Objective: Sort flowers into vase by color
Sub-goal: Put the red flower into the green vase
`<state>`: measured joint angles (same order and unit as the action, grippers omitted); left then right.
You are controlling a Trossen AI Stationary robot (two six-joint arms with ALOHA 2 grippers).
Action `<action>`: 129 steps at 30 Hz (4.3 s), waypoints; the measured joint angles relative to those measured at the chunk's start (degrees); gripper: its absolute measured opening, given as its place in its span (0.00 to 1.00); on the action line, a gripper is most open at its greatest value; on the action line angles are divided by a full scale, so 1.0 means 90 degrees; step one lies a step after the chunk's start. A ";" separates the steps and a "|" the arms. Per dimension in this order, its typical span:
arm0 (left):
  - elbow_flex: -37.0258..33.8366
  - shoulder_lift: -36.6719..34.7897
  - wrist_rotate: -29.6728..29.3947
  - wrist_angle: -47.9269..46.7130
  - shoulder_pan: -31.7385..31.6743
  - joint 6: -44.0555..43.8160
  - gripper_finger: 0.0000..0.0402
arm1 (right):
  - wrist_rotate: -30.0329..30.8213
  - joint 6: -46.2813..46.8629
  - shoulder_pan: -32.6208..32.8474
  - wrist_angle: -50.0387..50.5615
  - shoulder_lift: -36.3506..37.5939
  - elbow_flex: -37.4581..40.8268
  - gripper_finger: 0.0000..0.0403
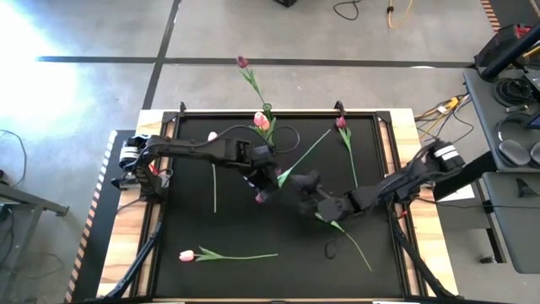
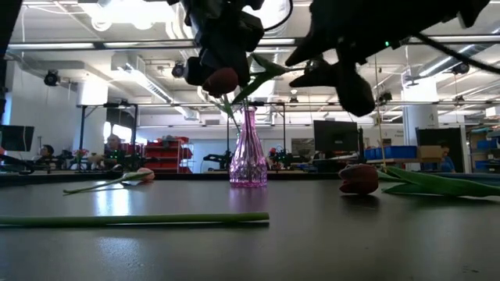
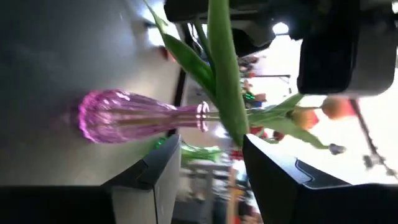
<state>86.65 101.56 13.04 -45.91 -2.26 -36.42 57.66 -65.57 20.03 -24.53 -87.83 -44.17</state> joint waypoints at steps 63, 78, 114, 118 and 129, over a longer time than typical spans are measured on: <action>0.0890 -0.0257 -0.1686 -0.0219 0.0547 0.2722 0.43 | 0.0123 -0.1360 -0.0192 -0.1346 -0.0619 -0.0012 0.04; -0.2481 -0.1977 -0.2227 0.3820 0.0772 0.3698 0.30 | -0.0679 0.0084 -0.1006 -0.1240 0.0475 0.0946 0.04; -0.8686 -0.4018 -0.3039 1.2682 -0.0811 0.5163 0.29 | -0.7128 0.7300 -0.6411 -0.3667 0.1071 -0.0108 0.04; -0.8687 -0.3747 -0.2568 1.3014 -0.1043 0.5181 0.29 | -0.7129 0.7572 -0.6411 -0.3709 0.0197 -0.0793 0.04; -0.8687 -0.2809 -0.2501 1.3848 -0.1149 0.5187 0.29 | -0.7148 0.8062 -0.6172 -0.3838 -0.1011 -0.2192 0.04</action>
<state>8.47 76.28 -9.47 78.72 -12.60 10.26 -6.68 6.98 -35.51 -59.07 -96.93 -63.90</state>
